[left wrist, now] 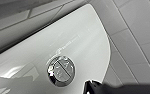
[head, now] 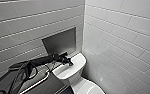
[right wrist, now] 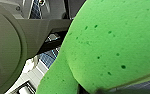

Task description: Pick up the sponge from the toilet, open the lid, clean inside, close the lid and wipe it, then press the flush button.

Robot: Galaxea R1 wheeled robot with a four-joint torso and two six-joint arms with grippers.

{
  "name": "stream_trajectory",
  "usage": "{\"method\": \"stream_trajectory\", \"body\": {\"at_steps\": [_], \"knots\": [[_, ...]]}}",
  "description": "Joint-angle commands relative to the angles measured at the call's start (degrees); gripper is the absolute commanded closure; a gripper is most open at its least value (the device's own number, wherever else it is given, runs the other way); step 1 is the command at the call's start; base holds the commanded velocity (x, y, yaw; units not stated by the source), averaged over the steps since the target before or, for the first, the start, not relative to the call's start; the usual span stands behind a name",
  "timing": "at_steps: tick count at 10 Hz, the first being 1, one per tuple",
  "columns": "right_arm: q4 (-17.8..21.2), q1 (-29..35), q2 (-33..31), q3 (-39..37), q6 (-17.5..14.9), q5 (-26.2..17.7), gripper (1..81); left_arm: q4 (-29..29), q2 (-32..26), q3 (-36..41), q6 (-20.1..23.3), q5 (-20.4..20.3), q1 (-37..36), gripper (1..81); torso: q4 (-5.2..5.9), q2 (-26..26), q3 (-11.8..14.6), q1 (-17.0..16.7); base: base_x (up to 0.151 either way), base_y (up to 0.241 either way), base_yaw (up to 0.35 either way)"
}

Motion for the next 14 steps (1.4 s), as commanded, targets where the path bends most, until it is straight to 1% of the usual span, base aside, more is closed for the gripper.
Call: {"method": "stream_trajectory", "body": {"at_steps": [1,2,5,6,7,8,12,14], "knots": [[0.9,0.1,-0.8,1.2,-0.1,-5.0,81.1,-0.7,0.5,-2.9,0.5,1.8,-11.0,81.1,0.00,0.0,-1.8,0.0,0.000,0.000,0.000],[0.9,0.1,-0.8,1.2,-0.1,-5.0,81.1,-0.5,0.7,-3.3,0.5,1.8,-11.0,81.1,0.00,0.0,-0.5,0.0,0.000,0.000,0.000],[0.9,0.0,-0.6,1.1,-0.1,-5.0,81.1,0.7,2.7,-7.1,0.6,1.4,-11.1,81.1,0.00,0.0,-1.2,0.0,0.000,0.000,0.000],[0.9,-0.1,-0.5,1.2,-0.1,-5.0,81.1,2.3,4.0,-9.2,0.6,1.4,-11.1,81.1,0.00,0.0,-1.2,0.0,0.000,0.000,0.000],[0.9,-0.1,-0.4,1.1,-0.1,-5.0,81.1,3.4,4.9,-10.6,0.6,1.4,-11.1,81.1,0.00,0.0,-4.4,0.0,0.000,0.000,0.000],[0.8,-0.1,-0.4,1.1,-0.1,-5.0,81.1,3.6,5.4,-11.2,0.6,1.4,-11.0,81.1,0.00,0.0,-1.4,0.0,0.000,0.000,0.000],[0.5,-0.3,0.6,0.5,-0.2,-5.0,81.1,4.4,5.2,-11.5,0.6,1.4,-10.0,81.1,0.00,0.0,-1.8,0.0,0.000,0.000,0.000],[0.2,-0.6,1.7,-0.7,-0.2,-5.0,81.1,6.8,6.1,-13.1,0.5,1.1,-8.2,81.1,0.00,0.0,-1.8,0.0,0.000,0.000,0.000]]}}
